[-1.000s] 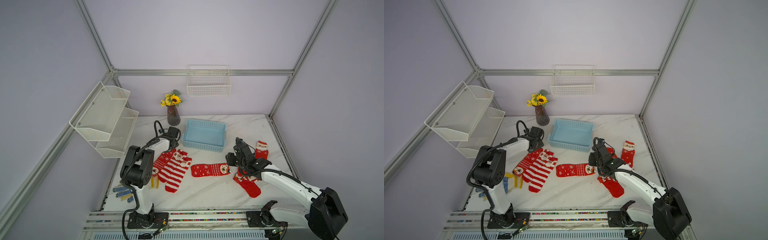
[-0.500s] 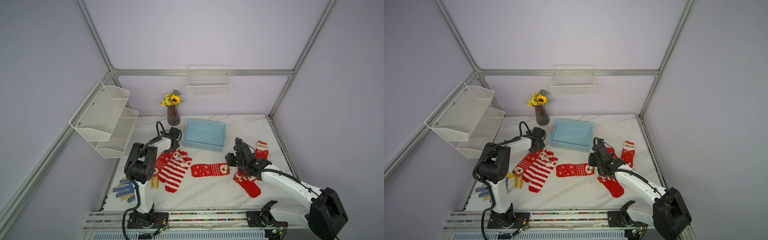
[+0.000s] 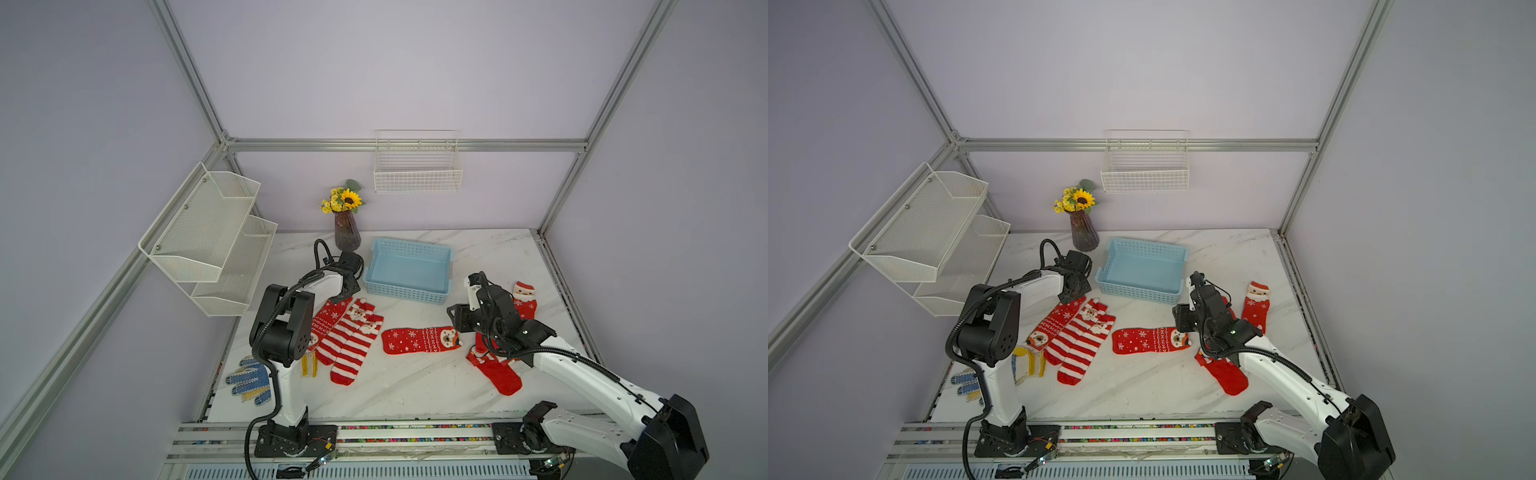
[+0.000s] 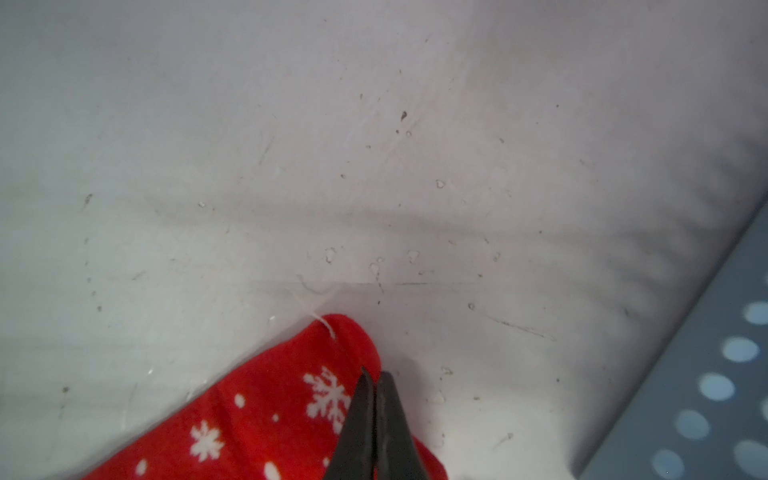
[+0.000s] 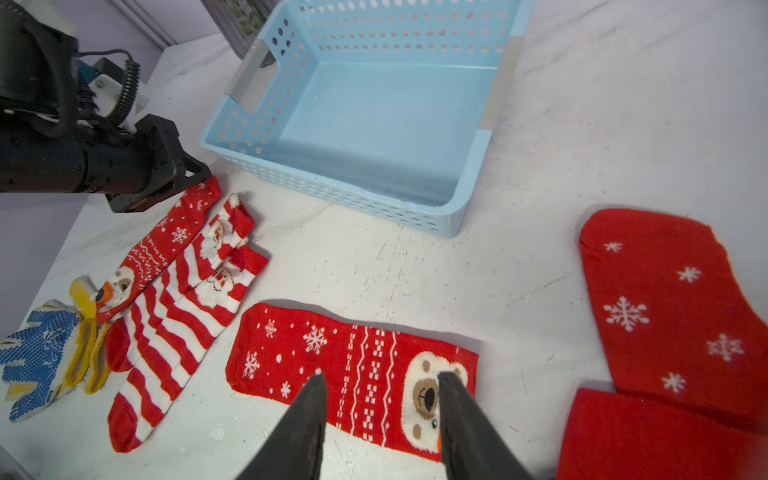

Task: Place the socks together as a pair
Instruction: Pick up the sock at the center of the board, then move the sock to the center of the board.

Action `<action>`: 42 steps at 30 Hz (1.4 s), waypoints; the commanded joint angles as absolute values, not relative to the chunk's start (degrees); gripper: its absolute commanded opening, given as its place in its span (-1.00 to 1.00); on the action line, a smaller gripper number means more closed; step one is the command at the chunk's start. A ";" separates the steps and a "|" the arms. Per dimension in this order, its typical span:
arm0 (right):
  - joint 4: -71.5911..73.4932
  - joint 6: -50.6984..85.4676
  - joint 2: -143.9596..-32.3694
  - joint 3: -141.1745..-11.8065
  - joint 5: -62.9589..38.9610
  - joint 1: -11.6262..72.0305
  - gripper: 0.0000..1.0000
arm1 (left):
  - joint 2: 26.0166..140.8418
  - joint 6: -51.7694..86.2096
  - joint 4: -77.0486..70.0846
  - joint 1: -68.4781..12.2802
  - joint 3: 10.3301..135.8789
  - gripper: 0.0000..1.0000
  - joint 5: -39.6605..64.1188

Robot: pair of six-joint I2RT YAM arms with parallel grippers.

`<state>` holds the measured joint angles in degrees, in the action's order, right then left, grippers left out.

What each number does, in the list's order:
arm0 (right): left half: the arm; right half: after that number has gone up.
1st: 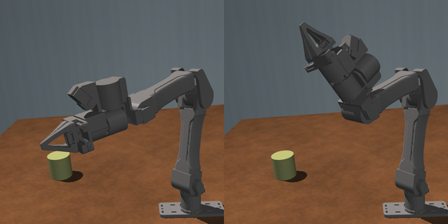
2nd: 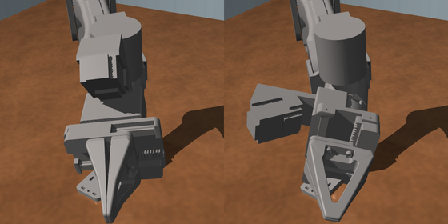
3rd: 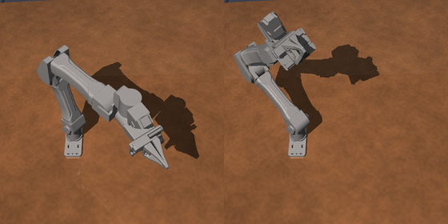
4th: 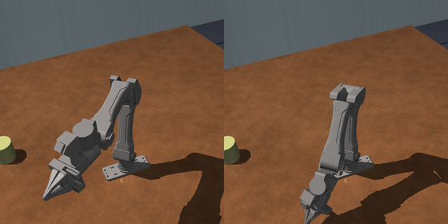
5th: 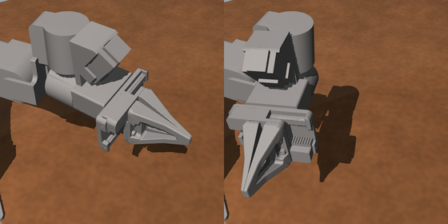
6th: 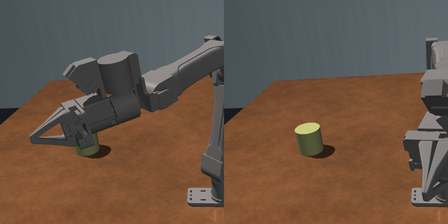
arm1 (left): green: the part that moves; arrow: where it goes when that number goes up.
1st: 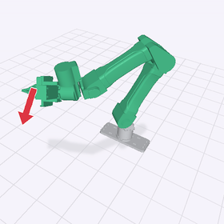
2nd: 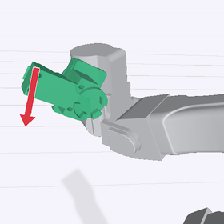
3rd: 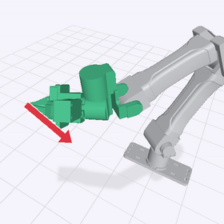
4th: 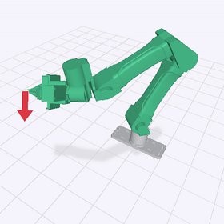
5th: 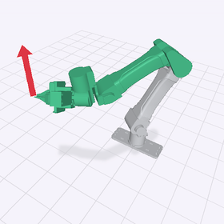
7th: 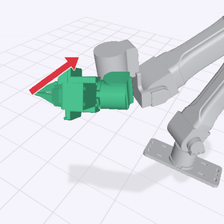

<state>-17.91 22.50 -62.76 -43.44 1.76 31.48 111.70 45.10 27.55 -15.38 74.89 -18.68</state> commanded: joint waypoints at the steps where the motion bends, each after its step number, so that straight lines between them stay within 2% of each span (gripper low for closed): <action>1: -13.75 17.85 -61.22 -45.81 -1.83 31.11 -0.04 | 104.00 42.51 27.94 -14.94 76.94 -1.00 -18.39; 4: -11.13 18.69 -60.32 -47.90 -3.79 31.11 -0.02 | 98.06 39.66 26.11 -14.94 74.60 -1.00 -15.27; 7: -5.79 19.74 -59.87 -49.20 -7.67 31.12 0.02 | 91.27 34.13 21.68 -14.94 72.23 -1.00 -6.11; 10: -1.10 19.84 -60.23 -50.60 -9.52 31.11 0.15 | 84.77 31.17 19.94 -15.74 71.21 -1.00 0.04; 16: 8.00 19.63 -59.70 -54.02 -23.69 31.13 0.40 | 72.58 25.42 9.98 -19.03 66.87 -1.00 18.93; 19: 10.87 19.69 -59.23 -54.48 -22.87 31.25 0.42 | 69.21 25.31 7.67 -21.62 66.99 -1.00 24.93; 27: 7.18 22.19 -60.42 -56.06 -23.38 31.29 0.47 | 63.60 26.01 7.33 -30.07 68.44 -1.00 21.06; 31: 7.24 24.99 -60.17 -52.81 -23.51 31.82 0.62 | 62.98 32.42 7.33 -33.25 68.77 -1.00 13.72; 37: 13.98 24.09 -57.11 -42.14 -16.32 40.34 0.94 | 63.52 39.58 6.54 -39.87 68.58 -1.00 0.87; 42: 20.30 23.31 -63.31 -38.23 -7.58 49.03 0.94 | 64.07 43.33 6.33 -43.59 68.69 -1.00 -8.10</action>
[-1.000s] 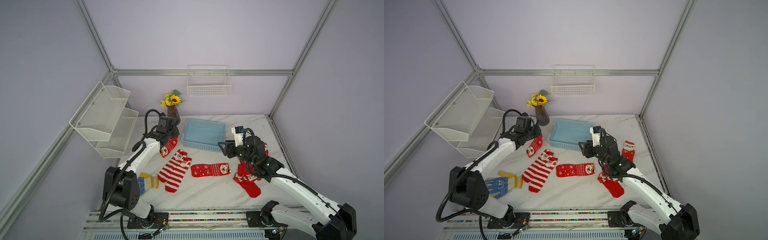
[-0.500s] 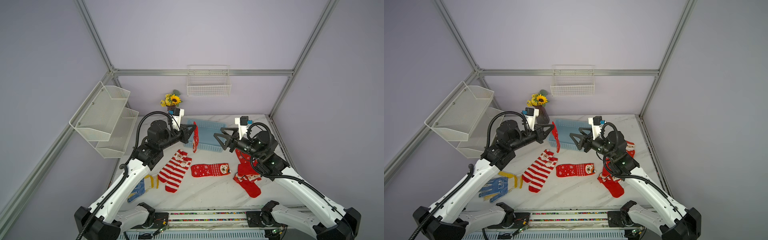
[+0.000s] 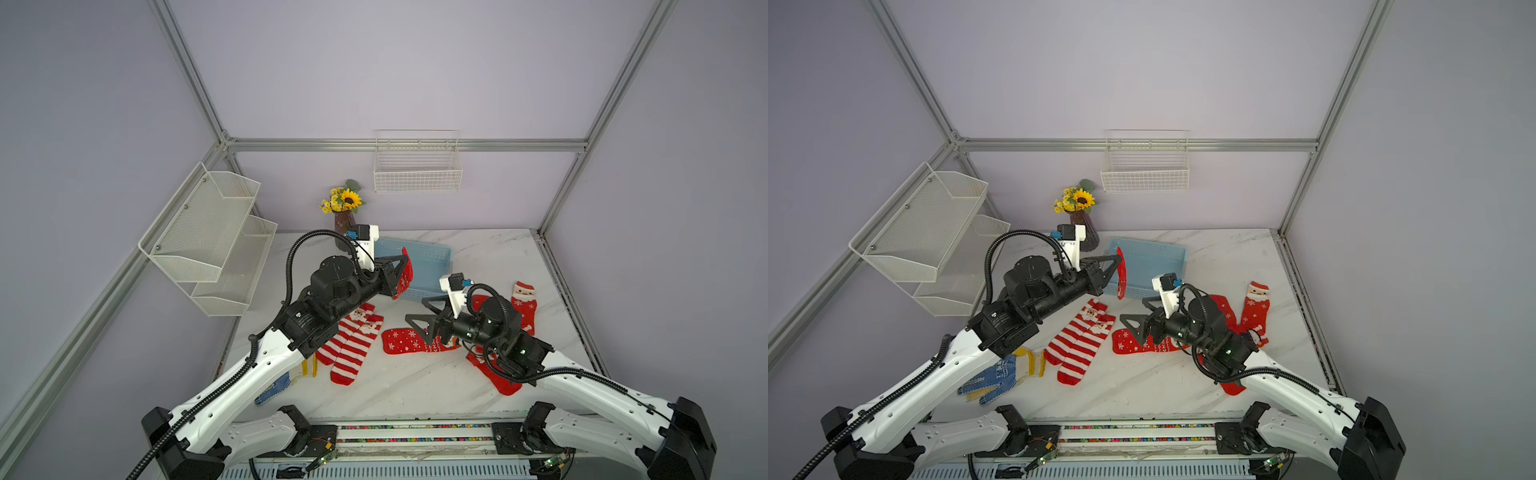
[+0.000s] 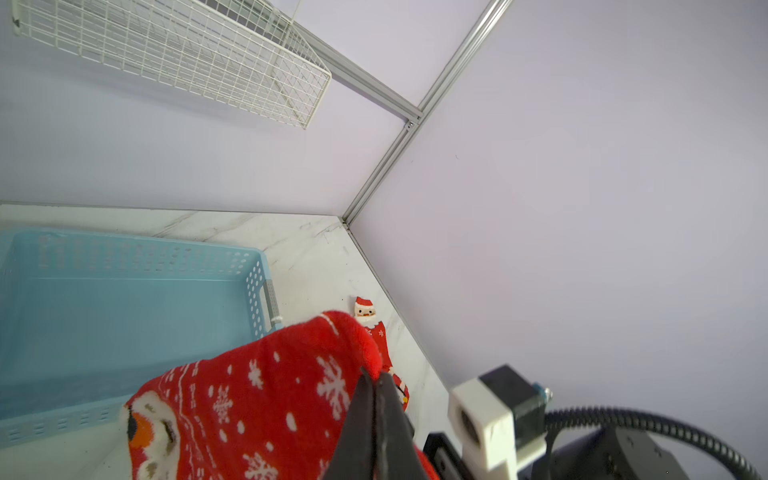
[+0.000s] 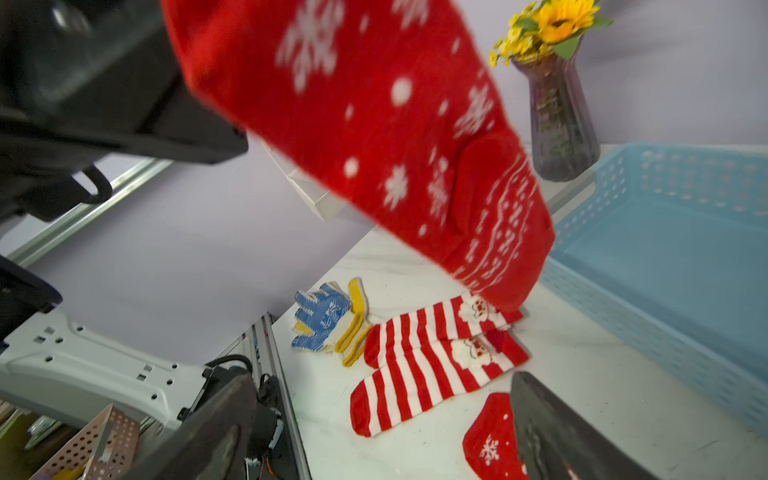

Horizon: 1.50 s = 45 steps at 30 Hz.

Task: Place the socks together as a pair
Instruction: Move the sock to the center of the board.

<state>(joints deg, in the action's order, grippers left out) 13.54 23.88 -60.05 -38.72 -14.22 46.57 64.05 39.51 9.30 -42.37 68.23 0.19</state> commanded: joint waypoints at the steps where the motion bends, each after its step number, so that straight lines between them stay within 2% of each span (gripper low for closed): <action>1: 21.04 23.44 -65.06 -38.40 -6.29 49.47 0.95 | 64.15 43.54 6.28 -44.00 68.78 -1.00 -9.06; 5: 26.44 25.57 -71.83 -37.69 0.57 49.69 0.93 | 64.09 45.90 6.32 -45.56 68.79 -1.00 -11.47; 8: 27.68 25.40 -76.11 -37.39 4.80 49.72 0.84 | 63.91 48.60 6.36 -46.64 67.89 -1.00 -11.70; 18: 21.27 28.39 -76.83 -36.08 7.65 49.68 0.16 | 61.85 56.45 9.76 -48.69 62.83 -1.00 -21.99; 28: 21.34 28.74 -76.36 -35.65 7.60 49.73 0.02 | 63.72 60.56 9.54 -48.78 61.98 -1.00 -18.73; 30: 20.77 28.63 -76.77 -36.21 7.26 49.68 -0.08 | 63.64 61.36 9.50 -48.78 61.40 -1.00 -18.58; 32: 20.34 28.63 -76.82 -36.40 7.64 49.70 -0.30 | 63.25 62.33 9.53 -48.78 60.72 -1.00 -18.77; 34: 19.32 28.99 -76.65 -36.61 8.04 49.70 -0.37 | 62.74 63.07 9.56 -48.78 59.85 -1.00 -18.76; 39: 12.17 29.69 -75.05 -38.50 5.83 49.75 -1.00 | 60.99 65.90 11.23 -48.78 56.98 -1.00 -19.14; 45: 0.75 31.31 -70.66 -39.15 5.65 53.64 -1.00 | 56.17 70.49 12.76 -48.91 50.54 -1.00 -20.22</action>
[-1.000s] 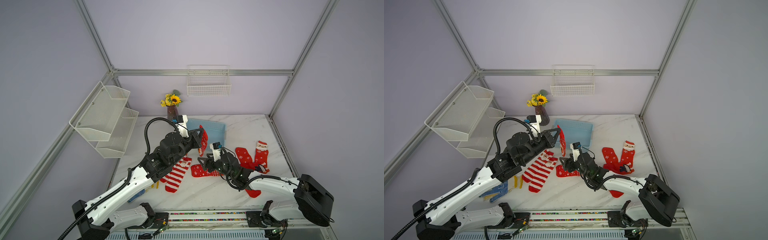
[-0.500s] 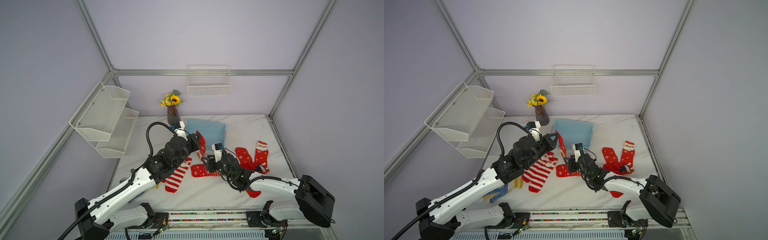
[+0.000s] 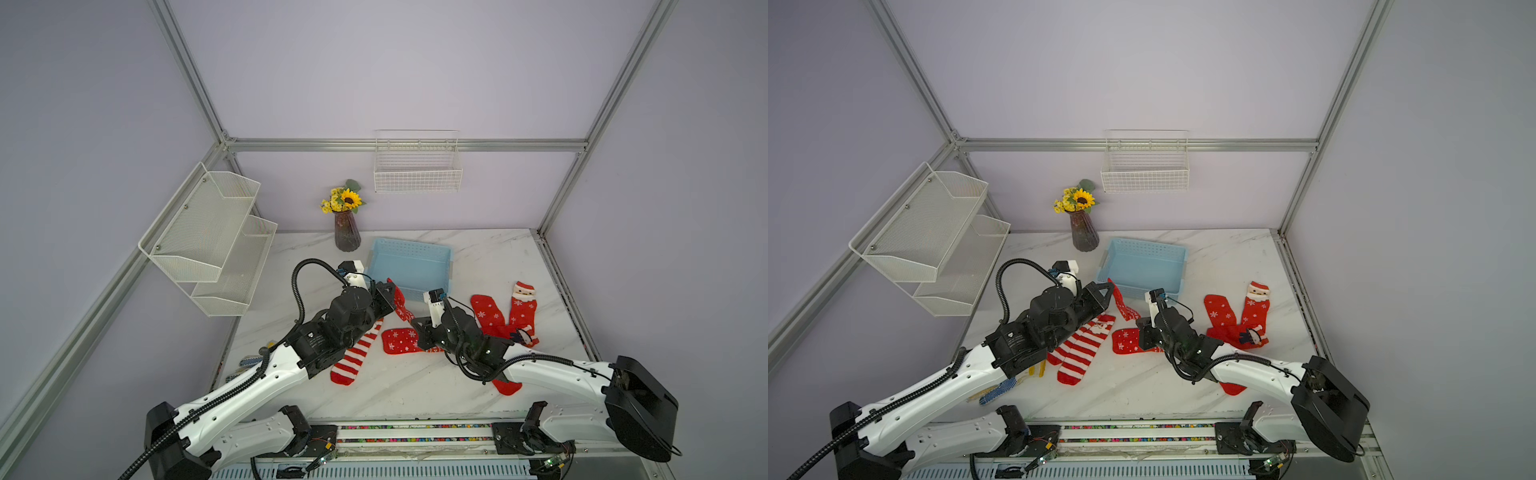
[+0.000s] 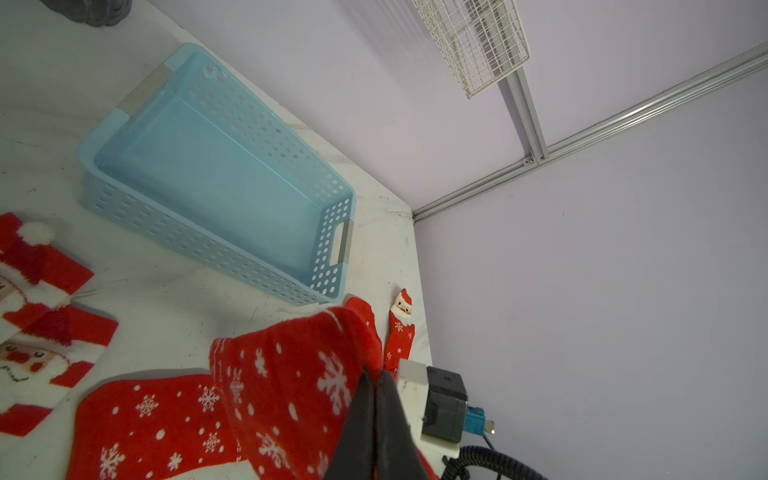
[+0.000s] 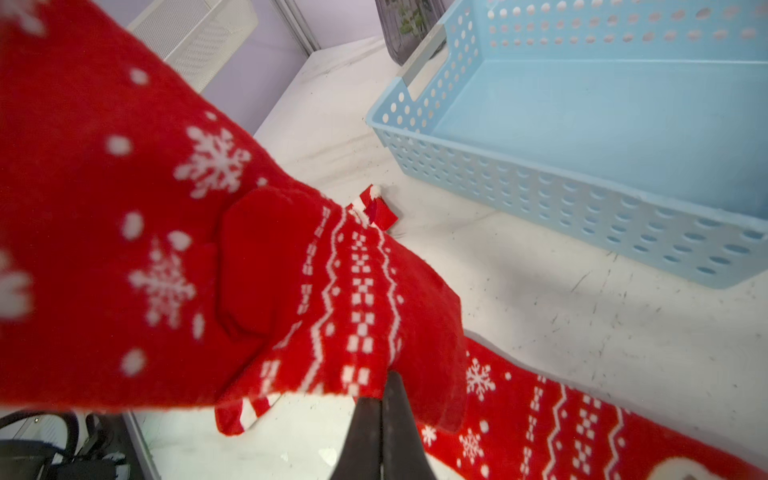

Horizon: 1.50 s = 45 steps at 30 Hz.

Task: Place the socks together as a pair
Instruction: Move the sock to the center of the board.

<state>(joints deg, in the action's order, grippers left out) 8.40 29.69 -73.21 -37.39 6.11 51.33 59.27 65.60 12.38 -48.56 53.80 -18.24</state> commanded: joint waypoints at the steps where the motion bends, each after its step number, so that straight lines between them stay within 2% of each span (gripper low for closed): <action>1: -0.79 31.61 -70.08 -39.30 6.24 54.71 -1.00 | 55.34 71.62 12.91 -49.04 49.37 -1.00 -20.32; 8: -8.82 34.80 -71.28 -40.31 3.11 59.40 -1.00 | 50.12 78.89 19.08 -49.83 42.39 -1.00 -23.78; 14: -11.70 36.73 -74.53 -41.41 2.21 59.80 -1.00 | 46.28 86.24 21.70 -49.83 35.34 -1.00 -29.10; 22: -11.69 36.56 -82.50 -45.61 3.52 59.01 -1.00 | 55.10 90.55 23.38 -49.58 34.46 -1.00 -34.10; 26: -11.30 36.11 -86.05 -47.89 1.72 55.67 -1.00 | 58.88 93.06 23.36 -48.99 34.15 -1.00 -36.71; 34: -9.62 33.80 -90.46 -51.03 -8.41 46.89 -1.00 | 65.88 91.39 21.28 -44.32 36.15 -0.97 -33.18; 37: -9.80 32.80 -92.82 -52.56 -10.63 45.39 -1.00 | 68.52 90.57 20.31 -43.07 36.97 -0.81 -31.77; 42: -9.95 32.23 -95.13 -54.25 -13.05 41.60 -1.00 | 71.44 88.84 17.83 -40.44 37.13 -0.79 -29.67; 43: -9.91 32.10 -95.47 -54.71 -13.87 40.84 -1.00 | 71.90 88.05 16.84 -39.85 37.18 -0.73 -29.02; 45: -10.00 31.83 -96.42 -55.70 -14.76 39.62 -1.00 | 73.13 86.10 15.75 -38.47 37.80 -0.41 -27.60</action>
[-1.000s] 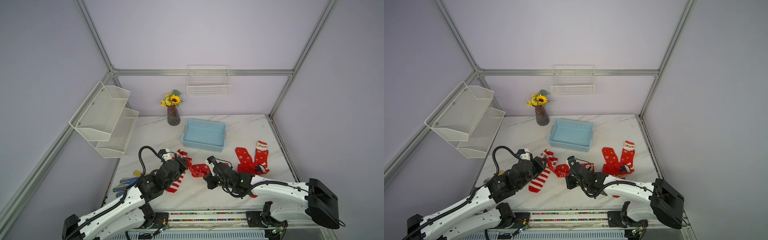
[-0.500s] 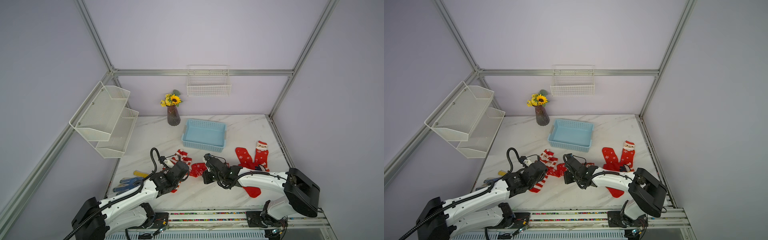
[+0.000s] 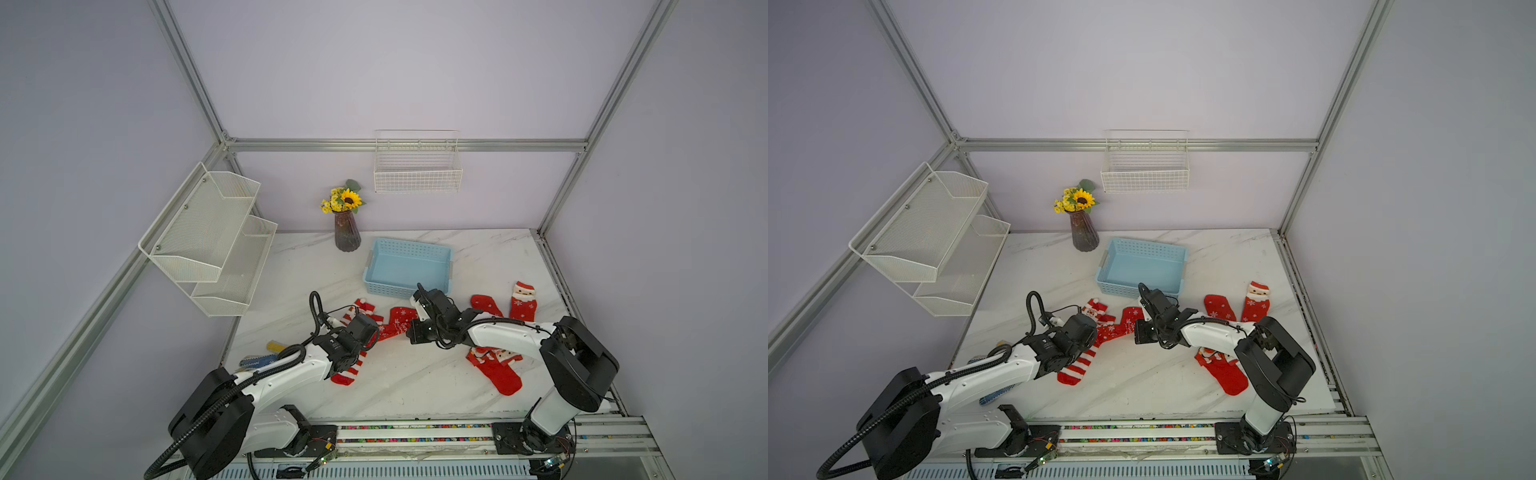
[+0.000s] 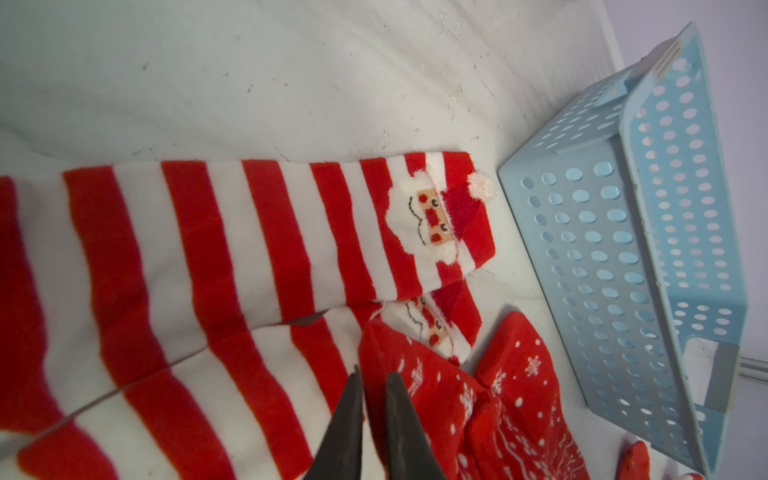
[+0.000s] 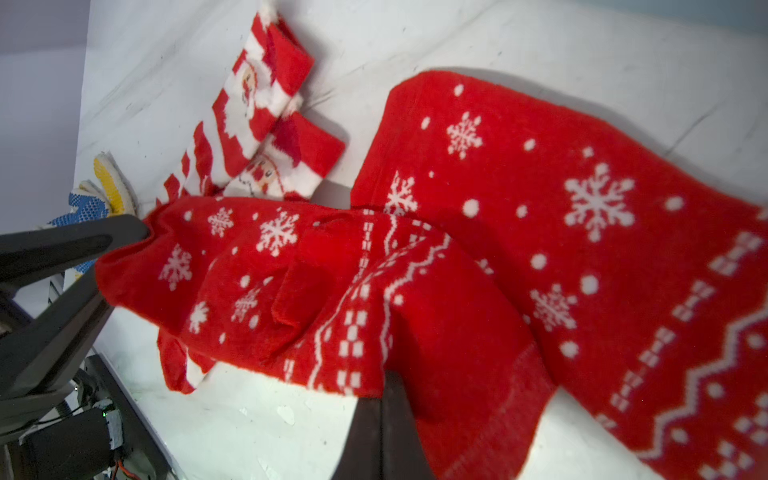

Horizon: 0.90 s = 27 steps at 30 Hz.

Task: Place the socks together as a pair
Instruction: Move the sock to the center of the board.

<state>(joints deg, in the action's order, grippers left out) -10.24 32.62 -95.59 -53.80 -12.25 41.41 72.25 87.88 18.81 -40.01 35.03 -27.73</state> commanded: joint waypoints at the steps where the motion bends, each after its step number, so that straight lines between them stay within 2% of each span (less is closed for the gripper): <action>1: -10.22 31.76 -96.85 -56.25 -14.83 39.28 -1.00 | 73.59 84.96 15.50 -37.89 38.24 -0.26 -27.08; 3: -10.64 31.73 -97.84 -57.30 -15.25 38.36 -1.00 | 74.31 82.13 15.43 -36.70 39.31 -0.01 -26.22; 5: -10.61 31.82 -98.41 -57.73 -15.93 37.40 -1.00 | 74.15 79.15 15.28 -35.69 39.81 0.15 -25.82; 10: -10.25 32.41 -98.18 -58.42 -17.75 36.08 -1.00 | 71.85 65.35 14.91 -33.83 40.21 0.39 -25.59; 16: -9.93 33.54 -98.44 -58.76 -19.86 35.48 -1.00 | 71.12 42.12 20.83 -33.51 43.44 0.48 -20.99; 21: -10.39 34.35 -97.80 -58.41 -19.60 35.33 -1.00 | 68.11 34.68 22.32 -34.69 42.89 0.47 -14.22; 27: -13.22 38.40 -89.90 -55.37 -20.66 36.79 -1.00 | 61.02 29.74 21.00 -40.28 42.43 0.49 -15.45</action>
